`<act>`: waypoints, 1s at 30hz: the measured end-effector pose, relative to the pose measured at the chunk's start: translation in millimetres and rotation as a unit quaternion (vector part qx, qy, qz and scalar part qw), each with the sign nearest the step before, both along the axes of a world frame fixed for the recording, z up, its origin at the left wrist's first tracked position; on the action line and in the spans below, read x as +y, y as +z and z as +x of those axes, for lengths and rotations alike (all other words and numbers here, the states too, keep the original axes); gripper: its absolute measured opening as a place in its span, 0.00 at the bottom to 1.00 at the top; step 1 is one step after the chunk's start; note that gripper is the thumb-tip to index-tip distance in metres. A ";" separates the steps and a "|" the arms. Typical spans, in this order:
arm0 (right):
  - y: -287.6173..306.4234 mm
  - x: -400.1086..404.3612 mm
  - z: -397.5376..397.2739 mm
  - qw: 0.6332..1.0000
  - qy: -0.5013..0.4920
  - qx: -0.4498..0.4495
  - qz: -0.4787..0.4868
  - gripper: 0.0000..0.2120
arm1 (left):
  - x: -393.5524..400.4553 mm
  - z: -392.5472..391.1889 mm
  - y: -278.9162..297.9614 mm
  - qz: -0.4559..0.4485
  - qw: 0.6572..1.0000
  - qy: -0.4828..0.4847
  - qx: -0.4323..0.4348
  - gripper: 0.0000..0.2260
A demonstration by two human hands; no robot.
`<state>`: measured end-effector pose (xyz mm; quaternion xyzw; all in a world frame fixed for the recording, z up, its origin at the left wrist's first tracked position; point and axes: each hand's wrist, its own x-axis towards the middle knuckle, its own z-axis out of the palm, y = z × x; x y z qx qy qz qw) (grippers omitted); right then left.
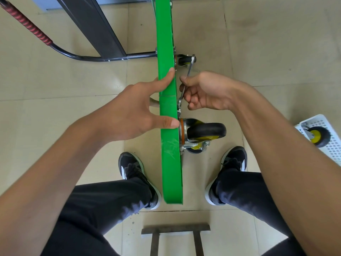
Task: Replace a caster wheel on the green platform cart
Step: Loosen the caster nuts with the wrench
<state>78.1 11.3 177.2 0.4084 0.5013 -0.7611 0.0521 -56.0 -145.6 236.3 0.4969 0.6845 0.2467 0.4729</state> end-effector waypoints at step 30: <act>12.2 -91.8 47.8 0.847 -0.071 0.111 0.516 0.06 | 0.6 -0.9 -0.5 0.000 1.000 -0.002 0.011 0.49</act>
